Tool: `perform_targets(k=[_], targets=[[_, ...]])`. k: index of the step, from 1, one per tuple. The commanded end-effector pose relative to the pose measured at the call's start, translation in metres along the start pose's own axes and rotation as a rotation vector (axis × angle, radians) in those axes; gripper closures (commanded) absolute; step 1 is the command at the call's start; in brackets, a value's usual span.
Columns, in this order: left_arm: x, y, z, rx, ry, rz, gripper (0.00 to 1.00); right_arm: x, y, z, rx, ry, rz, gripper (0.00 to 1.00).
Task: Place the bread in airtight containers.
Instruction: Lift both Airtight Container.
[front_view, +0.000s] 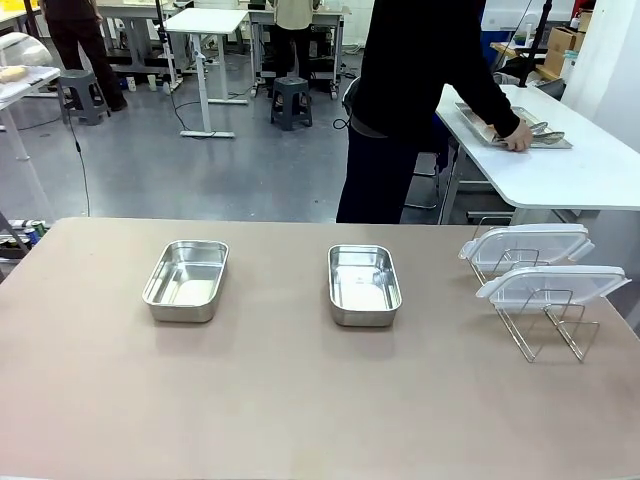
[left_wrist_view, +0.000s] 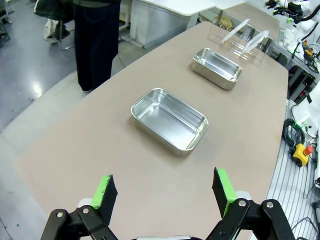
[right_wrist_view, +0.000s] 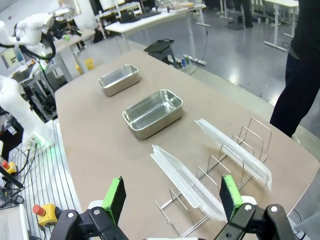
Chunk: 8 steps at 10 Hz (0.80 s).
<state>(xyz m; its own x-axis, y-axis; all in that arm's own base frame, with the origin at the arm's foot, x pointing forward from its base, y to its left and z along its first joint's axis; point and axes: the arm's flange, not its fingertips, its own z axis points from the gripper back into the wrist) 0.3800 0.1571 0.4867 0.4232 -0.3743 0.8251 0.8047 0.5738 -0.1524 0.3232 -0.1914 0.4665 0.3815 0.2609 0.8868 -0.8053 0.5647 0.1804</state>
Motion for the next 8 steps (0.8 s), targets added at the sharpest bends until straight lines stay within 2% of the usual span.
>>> perform_targets(k=[1,8], targets=[[0.0,0.0022,-0.0001,-0.007,-0.025,-0.018,0.0,0.0018,-0.0032,-0.0002,0.001,-0.024,0.027,0.0],[0.0,0.0022,-0.0001,-0.007,-0.025,-0.018,0.0,0.0018,-0.0032,-0.0002,0.001,-0.024,0.027,0.0]])
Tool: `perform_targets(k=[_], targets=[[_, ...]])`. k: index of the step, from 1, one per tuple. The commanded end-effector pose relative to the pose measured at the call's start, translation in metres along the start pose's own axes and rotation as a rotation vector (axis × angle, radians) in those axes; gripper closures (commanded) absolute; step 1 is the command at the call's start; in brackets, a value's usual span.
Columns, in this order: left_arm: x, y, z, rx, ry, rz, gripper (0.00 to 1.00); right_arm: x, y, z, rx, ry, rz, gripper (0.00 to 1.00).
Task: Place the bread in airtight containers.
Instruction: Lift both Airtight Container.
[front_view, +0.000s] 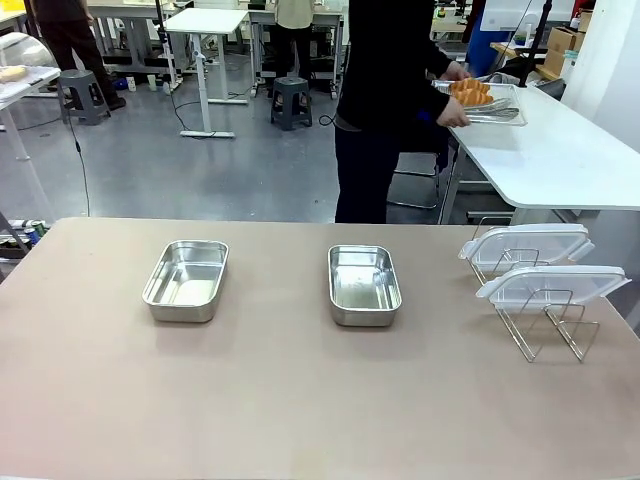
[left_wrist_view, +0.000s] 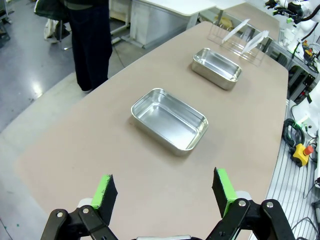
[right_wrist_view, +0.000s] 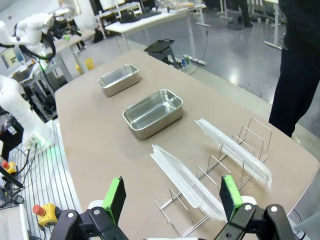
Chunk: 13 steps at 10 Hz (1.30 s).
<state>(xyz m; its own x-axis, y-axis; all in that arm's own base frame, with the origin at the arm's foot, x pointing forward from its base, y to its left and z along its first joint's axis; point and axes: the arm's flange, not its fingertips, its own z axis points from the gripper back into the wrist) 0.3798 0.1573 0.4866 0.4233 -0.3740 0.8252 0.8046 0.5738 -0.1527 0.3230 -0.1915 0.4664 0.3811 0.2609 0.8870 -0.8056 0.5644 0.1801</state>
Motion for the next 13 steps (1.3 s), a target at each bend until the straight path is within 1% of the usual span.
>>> perform_targets(k=[1,13], targets=[[0.0002,0.0022,-0.0003,-0.007,-0.025,-0.018,0.0,0.002,-0.0032,-0.0004,0.001,-0.023,0.027,0.0],[0.0002,0.0022,-0.0003,-0.007,-0.025,-0.018,0.0,0.002,-0.0032,-0.0004,0.001,-0.023,0.027,0.0]])
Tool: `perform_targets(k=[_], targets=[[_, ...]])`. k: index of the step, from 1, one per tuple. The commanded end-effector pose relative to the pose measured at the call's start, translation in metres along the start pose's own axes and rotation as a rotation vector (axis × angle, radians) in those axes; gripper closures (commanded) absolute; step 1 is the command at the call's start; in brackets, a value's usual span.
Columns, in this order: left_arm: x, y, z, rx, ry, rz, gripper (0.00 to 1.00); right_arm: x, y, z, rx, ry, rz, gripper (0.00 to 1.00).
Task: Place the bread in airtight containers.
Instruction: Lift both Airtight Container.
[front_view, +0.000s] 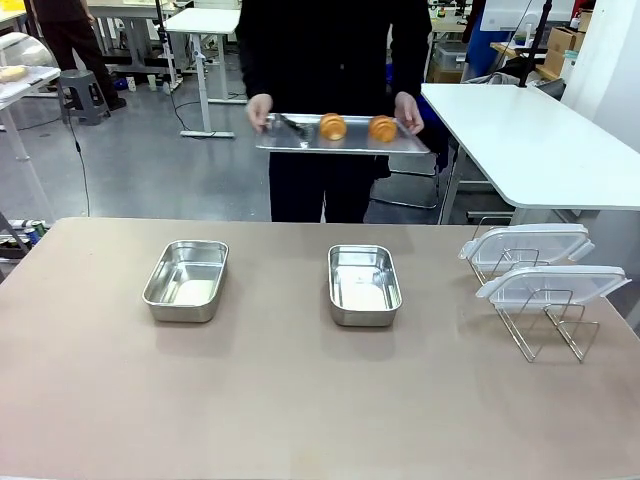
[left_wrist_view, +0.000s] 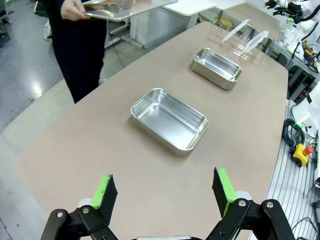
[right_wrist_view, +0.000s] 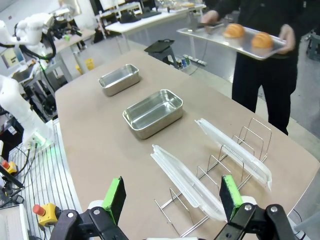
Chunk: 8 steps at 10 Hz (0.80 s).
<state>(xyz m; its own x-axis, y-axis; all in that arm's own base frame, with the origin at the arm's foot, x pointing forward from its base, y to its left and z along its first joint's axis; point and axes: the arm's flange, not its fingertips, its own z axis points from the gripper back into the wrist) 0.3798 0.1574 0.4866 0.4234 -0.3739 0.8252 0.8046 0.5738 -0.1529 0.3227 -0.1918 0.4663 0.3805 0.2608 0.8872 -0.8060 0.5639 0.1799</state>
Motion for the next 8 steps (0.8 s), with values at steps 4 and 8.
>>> perform_targets(k=[4,8], targets=[[0.0003,0.0022,-0.0004,-0.007,-0.025,-0.018,0.0,0.0023,-0.0033,-0.0007,0.0,-0.023,0.026,0.0],[0.0003,0.0022,-0.0004,-0.007,-0.025,-0.018,0.0,0.0023,-0.0033,-0.0007,0.0,-0.023,0.026,0.0]])
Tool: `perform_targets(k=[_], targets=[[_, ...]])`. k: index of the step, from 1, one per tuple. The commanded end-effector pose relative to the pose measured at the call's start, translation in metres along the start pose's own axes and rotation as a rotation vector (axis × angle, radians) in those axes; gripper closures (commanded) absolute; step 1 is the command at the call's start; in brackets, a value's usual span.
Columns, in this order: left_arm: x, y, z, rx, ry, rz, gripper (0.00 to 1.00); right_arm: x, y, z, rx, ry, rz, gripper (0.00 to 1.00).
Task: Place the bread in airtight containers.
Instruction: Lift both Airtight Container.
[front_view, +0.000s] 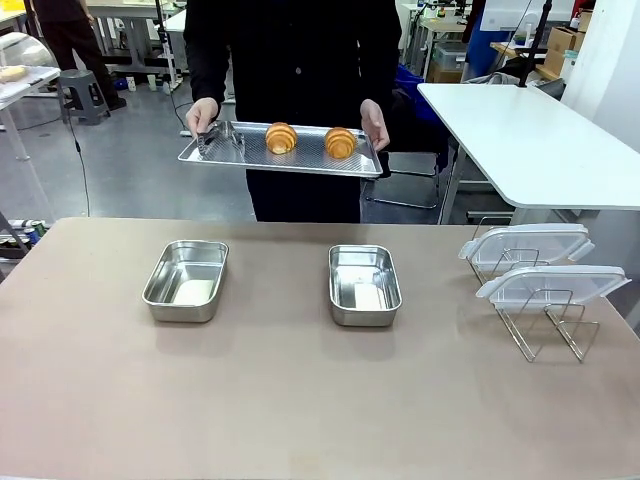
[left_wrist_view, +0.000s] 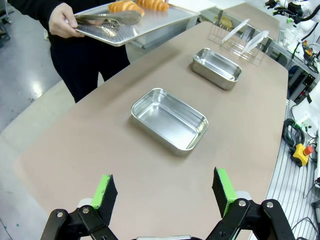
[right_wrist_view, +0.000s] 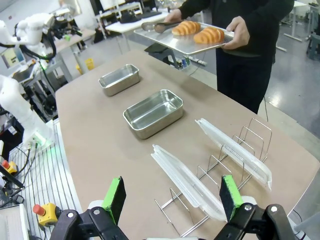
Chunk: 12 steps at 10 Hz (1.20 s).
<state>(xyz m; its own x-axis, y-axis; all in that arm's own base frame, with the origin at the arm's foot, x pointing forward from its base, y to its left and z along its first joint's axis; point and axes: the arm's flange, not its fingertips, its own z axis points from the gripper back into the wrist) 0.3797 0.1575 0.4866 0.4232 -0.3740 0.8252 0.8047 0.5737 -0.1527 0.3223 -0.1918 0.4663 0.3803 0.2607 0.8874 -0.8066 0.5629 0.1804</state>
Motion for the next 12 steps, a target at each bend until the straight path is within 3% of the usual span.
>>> perform_targets(k=[1,9,11,12], targets=[[0.0,0.002,0.0,-0.007,-0.025,-0.018,0.0,0.002,-0.004,-0.001,-0.001,-0.023,0.026,0.0],[0.0,0.0,0.0,0.0,0.0,0.0,0.0,0.0,0.0,0.0,0.001,0.0,0.0,0.0],[0.046,0.0,-0.01,0.05,0.073,0.064,0.0,0.062,0.011,-0.033,-0.006,0.014,-0.025,0.0],[0.079,0.0,-0.026,0.057,0.145,0.102,0.0,0.104,0.021,-0.056,-0.028,0.082,-0.032,0.0]])
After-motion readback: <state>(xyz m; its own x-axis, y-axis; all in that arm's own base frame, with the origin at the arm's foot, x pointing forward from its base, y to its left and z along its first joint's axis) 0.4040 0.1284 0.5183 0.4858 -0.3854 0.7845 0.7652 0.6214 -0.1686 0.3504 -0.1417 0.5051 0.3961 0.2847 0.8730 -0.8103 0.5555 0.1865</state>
